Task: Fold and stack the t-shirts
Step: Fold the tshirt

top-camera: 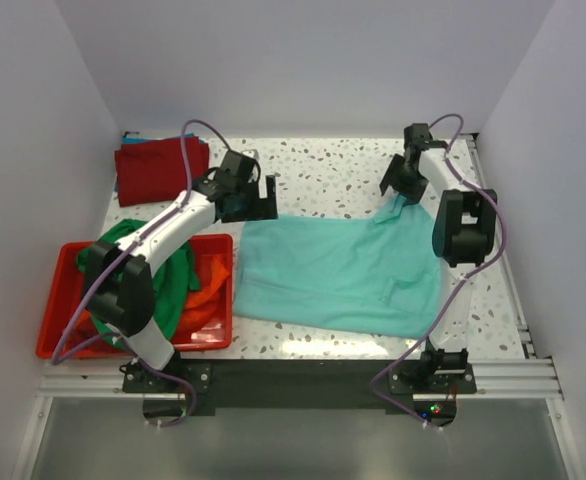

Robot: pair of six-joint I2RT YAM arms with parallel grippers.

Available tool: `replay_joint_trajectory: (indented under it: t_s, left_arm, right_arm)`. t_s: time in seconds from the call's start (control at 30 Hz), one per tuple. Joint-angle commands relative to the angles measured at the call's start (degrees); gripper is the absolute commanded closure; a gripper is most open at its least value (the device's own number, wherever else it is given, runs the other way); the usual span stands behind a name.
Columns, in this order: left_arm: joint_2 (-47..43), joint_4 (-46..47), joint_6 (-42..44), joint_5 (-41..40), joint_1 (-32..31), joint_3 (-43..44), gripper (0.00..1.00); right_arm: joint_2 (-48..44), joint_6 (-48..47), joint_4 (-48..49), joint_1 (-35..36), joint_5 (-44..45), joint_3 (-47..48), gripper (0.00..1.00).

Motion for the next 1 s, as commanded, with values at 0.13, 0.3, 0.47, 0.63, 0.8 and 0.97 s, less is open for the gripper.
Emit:
replay_joint_trajectory:
  t_s: [0.13, 0.3, 0.47, 0.63, 0.8, 0.97]
  left_arm:
    - [-0.1, 0.3, 0.0, 0.4, 1.4, -1.2, 0.0]
    - [0.7, 0.2, 0.2, 0.7, 1.5, -0.9, 0.0]
    - [1.1, -0.5, 1.2, 0.8, 2.2, 0.3, 0.0]
    - [1.6, -0.6, 1.4, 0.7, 2.9, 0.5, 0.0]
    - [2.0, 0.1, 1.5, 0.9, 4.1, -0.2, 0.0]
    - [2.9, 0.4, 2.5, 1.0, 5.5, 0.1, 0.0]
  right_arm:
    - [0.8, -1.9, 1.2, -0.4, 5.1, 4.3, 0.31]
    - [2.9, -2.3, 1.6, -0.4, 4.9, 4.8, 0.32]
    - [4.3, -2.3, 2.0, -0.4, 4.4, 5.8, 0.35]
    - [4.3, -2.1, 2.1, -0.4, 2.8, 5.8, 0.44]
    - [3.6, -1.8, 2.0, -0.4, 2.2, 5.3, 0.62]
    - [3.0, -2.1, 1.3, -0.4, 2.4, 5.7, 0.85]
